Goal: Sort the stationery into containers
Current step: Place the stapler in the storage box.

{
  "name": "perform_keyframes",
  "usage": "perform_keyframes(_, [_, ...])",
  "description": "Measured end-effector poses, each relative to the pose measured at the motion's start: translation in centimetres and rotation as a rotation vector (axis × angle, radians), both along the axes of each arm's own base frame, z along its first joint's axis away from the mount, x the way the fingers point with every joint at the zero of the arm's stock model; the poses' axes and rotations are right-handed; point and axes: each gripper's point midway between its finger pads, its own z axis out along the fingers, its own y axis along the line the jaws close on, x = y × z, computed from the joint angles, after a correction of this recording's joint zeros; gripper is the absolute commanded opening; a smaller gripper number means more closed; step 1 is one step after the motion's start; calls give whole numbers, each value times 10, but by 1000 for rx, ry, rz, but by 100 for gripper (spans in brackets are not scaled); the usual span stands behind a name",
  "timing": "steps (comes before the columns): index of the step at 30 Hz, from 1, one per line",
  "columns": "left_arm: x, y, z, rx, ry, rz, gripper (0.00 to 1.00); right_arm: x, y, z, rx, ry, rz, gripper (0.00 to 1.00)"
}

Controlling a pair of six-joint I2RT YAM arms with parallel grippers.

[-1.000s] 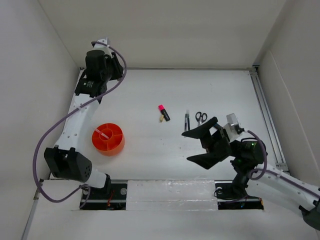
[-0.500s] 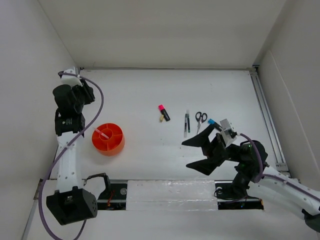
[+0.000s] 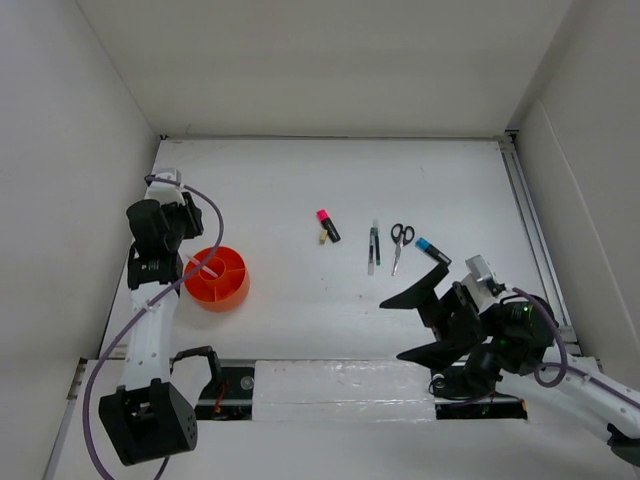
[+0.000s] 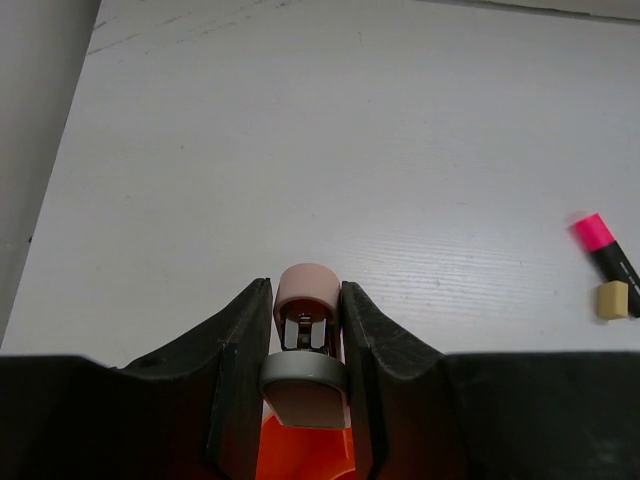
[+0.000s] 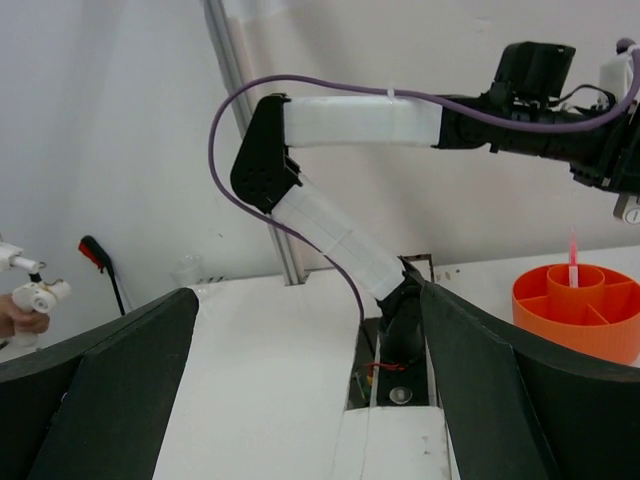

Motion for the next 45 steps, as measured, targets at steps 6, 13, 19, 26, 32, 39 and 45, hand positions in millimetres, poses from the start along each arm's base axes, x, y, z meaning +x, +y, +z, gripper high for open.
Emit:
perform_keyframes(6, [-10,16,-17,39,22,91,0,-11,-14,6,31,-21,6,99])
perform_keyframes(13, [-18,27,-13,72,7,167,0,-19,-25,4,29,-21,9,99])
perform_keyframes(19, [-23,27,-21,73,38,179,0,-29,-40,5,44,-32,7,99])
perform_keyframes(26, [-31,27,-29,75,74,184,0,-37,-53,9,53,-41,5,99])
perform_keyframes(32, [-34,30,-33,113,100,185,0,-41,-60,10,46,-40,-1,99])
perform_keyframes(39, [-39,36,-57,131,211,209,0,-40,-60,9,28,-37,-11,99])
perform_keyframes(45, [-40,34,-56,142,232,188,0,-37,-59,5,15,-30,-20,99])
